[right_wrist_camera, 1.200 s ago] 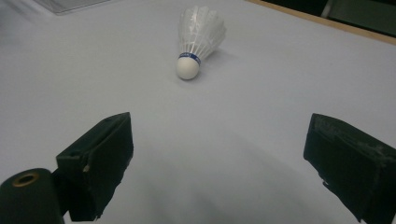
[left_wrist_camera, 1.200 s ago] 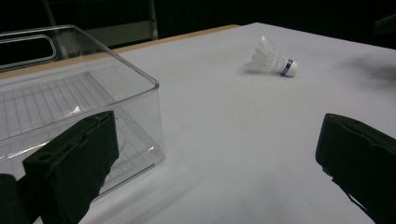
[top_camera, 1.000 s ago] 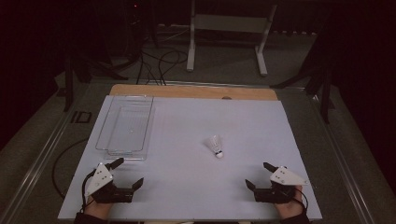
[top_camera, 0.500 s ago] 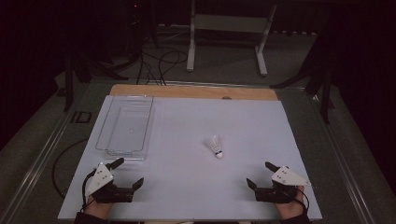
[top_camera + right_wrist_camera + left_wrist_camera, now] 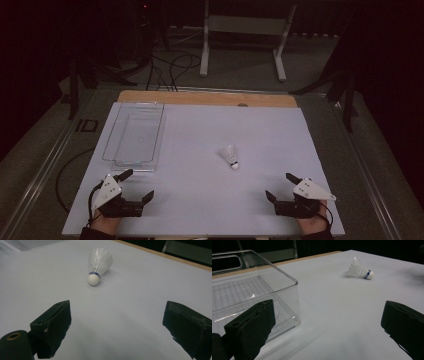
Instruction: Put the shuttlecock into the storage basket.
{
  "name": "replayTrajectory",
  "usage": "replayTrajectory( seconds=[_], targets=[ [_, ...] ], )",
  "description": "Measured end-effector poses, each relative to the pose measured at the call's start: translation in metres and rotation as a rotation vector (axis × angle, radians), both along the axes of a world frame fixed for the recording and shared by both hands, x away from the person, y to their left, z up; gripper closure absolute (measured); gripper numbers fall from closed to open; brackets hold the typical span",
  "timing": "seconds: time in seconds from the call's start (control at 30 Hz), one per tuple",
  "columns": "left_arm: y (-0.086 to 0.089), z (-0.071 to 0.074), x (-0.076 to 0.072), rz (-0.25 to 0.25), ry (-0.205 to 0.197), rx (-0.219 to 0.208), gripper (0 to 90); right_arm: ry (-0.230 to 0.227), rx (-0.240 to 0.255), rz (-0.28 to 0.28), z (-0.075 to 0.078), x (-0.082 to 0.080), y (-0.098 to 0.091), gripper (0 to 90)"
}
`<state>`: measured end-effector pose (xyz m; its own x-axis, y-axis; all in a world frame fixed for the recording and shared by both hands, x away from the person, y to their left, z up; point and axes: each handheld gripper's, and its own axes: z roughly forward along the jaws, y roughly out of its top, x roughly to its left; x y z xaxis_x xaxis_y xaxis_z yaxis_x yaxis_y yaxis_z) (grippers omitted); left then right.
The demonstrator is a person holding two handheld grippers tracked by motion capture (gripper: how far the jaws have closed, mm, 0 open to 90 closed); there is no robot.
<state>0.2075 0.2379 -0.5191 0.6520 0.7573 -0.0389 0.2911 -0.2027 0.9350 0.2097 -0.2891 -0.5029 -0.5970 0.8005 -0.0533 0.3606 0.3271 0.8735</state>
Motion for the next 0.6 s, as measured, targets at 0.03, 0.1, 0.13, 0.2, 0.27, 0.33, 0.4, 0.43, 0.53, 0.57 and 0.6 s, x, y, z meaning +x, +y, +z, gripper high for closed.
replayTrajectory(
  seconds=[0.03,0.1,0.13,0.2,0.27,0.33,0.4,0.43,0.53,0.57,0.6],
  targets=[
    [0.000,0.000,0.000,0.001,-0.001,0.000,0.0,-0.005,-0.005,-0.004,0.001,0.000,0.000,7.9],
    [0.000,0.000,0.000,0.001,0.000,0.002,0.0,-0.005,-0.007,-0.011,0.002,-0.001,-0.001,7.9],
    [0.000,0.000,0.000,0.001,-0.001,0.003,0.0,-0.008,-0.011,-0.013,0.003,-0.001,-0.001,7.9],
    [-0.001,0.000,0.000,-0.001,-0.003,0.005,0.0,-0.004,-0.010,-0.011,0.005,-0.001,-0.001,8.0],
    [-0.001,0.000,0.000,-0.002,-0.004,0.008,0.0,0.012,0.004,-0.007,0.005,-0.001,-0.001,8.0],
    [-0.001,0.000,0.000,-0.003,-0.004,0.007,0.0,0.019,0.011,-0.011,0.005,-0.001,-0.002,8.0],
    [-0.001,0.000,0.000,-0.004,-0.003,0.003,0.0,0.019,0.003,-0.022,0.007,-0.001,-0.002,7.9],
    [-0.001,0.000,0.000,-0.005,-0.002,0.002,0.1,0.013,-0.002,-0.030,0.009,-0.002,-0.001,7.9],
    [-0.001,0.000,0.000,-0.008,-0.002,0.003,0.0,0.005,-0.009,-0.032,0.012,-0.003,0.000,7.9],
    [-0.001,0.000,0.000,-0.008,-0.002,0.003,0.0,0.001,-0.007,-0.030,0.015,-0.003,0.001,7.9],
    [-0.001,0.000,0.000,-0.008,-0.002,0.002,0.0,0.001,-0.001,-0.033,0.017,-0.003,0.001,8.0]
  ],
)
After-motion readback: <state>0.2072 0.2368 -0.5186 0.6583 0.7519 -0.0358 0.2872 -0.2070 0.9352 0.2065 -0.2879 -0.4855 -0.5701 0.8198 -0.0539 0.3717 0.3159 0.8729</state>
